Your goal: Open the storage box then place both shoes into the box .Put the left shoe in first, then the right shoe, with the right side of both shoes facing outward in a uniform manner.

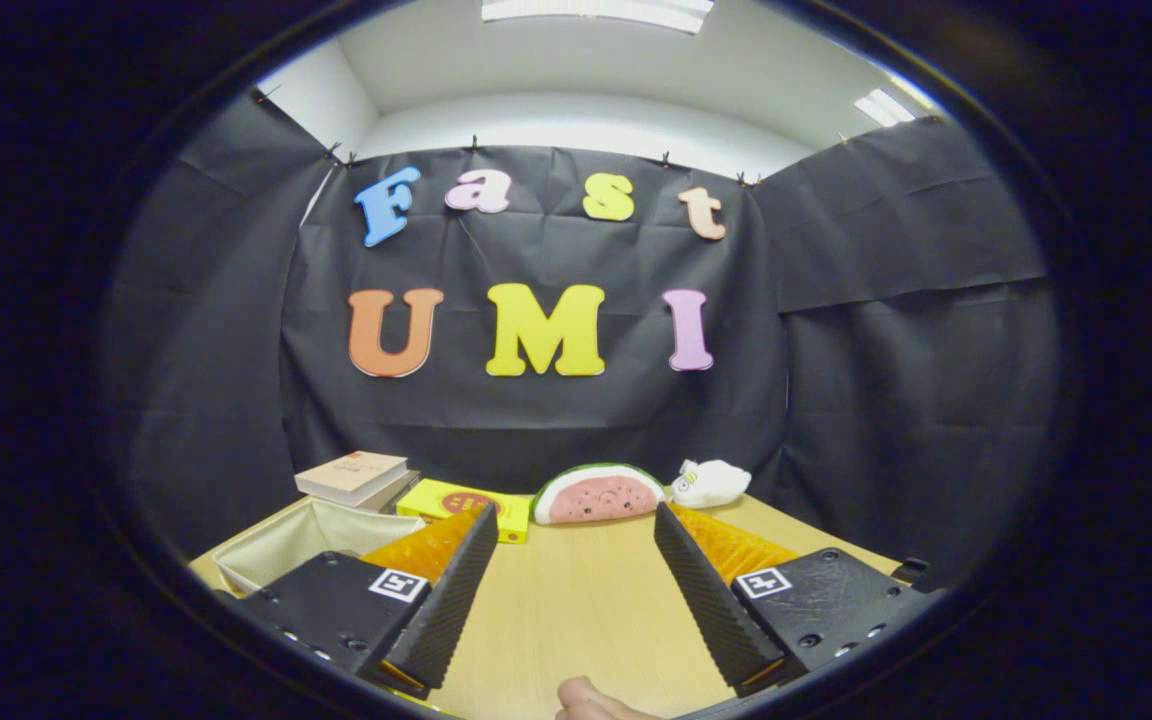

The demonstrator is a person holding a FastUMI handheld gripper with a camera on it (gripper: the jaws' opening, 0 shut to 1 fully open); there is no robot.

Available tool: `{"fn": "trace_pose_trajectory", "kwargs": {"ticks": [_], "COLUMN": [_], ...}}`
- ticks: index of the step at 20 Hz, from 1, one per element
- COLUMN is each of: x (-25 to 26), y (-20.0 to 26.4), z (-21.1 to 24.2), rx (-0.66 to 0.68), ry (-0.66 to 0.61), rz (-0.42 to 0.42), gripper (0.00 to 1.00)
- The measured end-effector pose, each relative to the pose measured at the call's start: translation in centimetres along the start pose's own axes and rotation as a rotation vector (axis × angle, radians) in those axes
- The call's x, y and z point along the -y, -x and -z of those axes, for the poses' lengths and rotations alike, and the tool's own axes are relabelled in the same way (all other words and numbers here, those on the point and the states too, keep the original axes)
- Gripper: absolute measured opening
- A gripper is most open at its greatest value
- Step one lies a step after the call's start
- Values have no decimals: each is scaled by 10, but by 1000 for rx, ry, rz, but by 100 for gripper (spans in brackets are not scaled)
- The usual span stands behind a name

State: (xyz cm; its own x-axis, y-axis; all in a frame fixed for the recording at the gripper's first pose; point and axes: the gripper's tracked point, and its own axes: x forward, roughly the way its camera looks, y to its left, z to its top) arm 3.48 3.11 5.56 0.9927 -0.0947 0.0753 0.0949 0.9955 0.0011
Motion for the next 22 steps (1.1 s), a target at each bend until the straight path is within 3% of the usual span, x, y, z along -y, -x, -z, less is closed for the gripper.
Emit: {"fn": "trace_pose_trajectory", "kwargs": {"ticks": [8, 11, 22], "x": [19, 28, 36], "y": [33, 44, 51], "z": [37, 36, 59], "rx": [34, 62, 6], "ry": [34, 47, 32], "rz": [-38, -16, -21], "gripper": [96, 96, 96]}}
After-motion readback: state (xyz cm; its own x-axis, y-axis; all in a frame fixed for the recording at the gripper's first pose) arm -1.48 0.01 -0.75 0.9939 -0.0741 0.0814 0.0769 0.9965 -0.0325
